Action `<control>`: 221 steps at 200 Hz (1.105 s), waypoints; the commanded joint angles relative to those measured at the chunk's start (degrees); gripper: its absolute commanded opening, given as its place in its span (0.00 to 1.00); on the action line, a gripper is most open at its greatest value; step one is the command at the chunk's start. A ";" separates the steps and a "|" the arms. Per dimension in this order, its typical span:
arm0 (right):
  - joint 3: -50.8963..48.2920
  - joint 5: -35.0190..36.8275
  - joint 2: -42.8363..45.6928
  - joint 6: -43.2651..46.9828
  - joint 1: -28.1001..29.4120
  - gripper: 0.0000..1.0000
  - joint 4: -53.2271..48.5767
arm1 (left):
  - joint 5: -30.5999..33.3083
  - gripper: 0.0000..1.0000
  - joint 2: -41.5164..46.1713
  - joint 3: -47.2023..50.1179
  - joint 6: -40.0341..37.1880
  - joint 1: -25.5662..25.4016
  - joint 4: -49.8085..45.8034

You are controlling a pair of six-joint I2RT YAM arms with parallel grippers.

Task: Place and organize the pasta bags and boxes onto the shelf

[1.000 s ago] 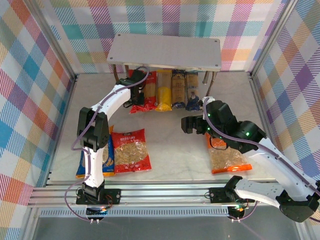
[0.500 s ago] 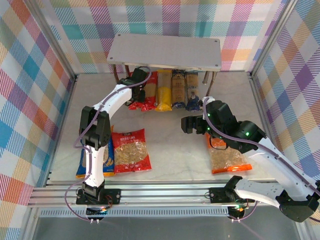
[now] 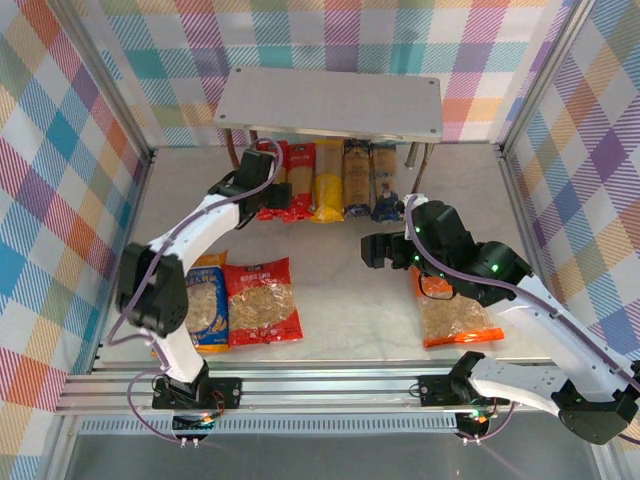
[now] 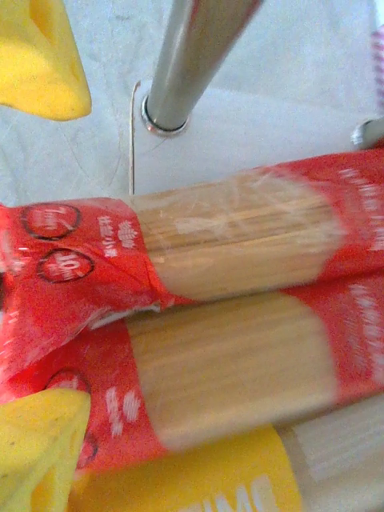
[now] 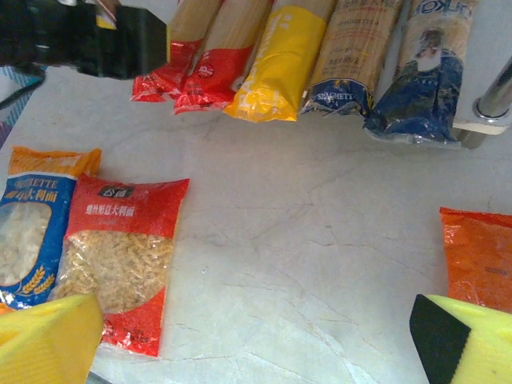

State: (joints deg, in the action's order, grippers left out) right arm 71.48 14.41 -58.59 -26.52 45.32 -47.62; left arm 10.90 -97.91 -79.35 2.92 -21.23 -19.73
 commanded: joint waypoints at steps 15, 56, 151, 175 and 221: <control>0.24 -6.35 -1.16 1.37 -0.15 0.99 0.94 | -0.24 0.82 15.20 7.89 0.95 -2.14 5.59; -3.54 -15.32 -5.77 0.58 3.09 0.94 4.27 | 11.48 0.76 33.73 14.30 10.47 -11.11 -11.97; -9.64 -16.22 -31.33 -6.36 16.28 0.96 24.74 | 11.75 0.68 62.46 28.21 23.19 -17.70 -28.69; -6.70 -17.44 -38.08 -6.55 17.15 0.96 26.93 | 11.69 0.66 63.48 26.99 23.18 -17.81 -31.00; -0.84 -19.77 -47.74 -7.49 17.26 0.97 29.71 | 12.35 0.65 65.21 27.06 22.29 -17.96 -31.86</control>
State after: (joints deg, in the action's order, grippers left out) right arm 66.65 -2.74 -103.04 -32.64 62.19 -21.58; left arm 21.91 -33.74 -51.13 25.10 -38.50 -49.69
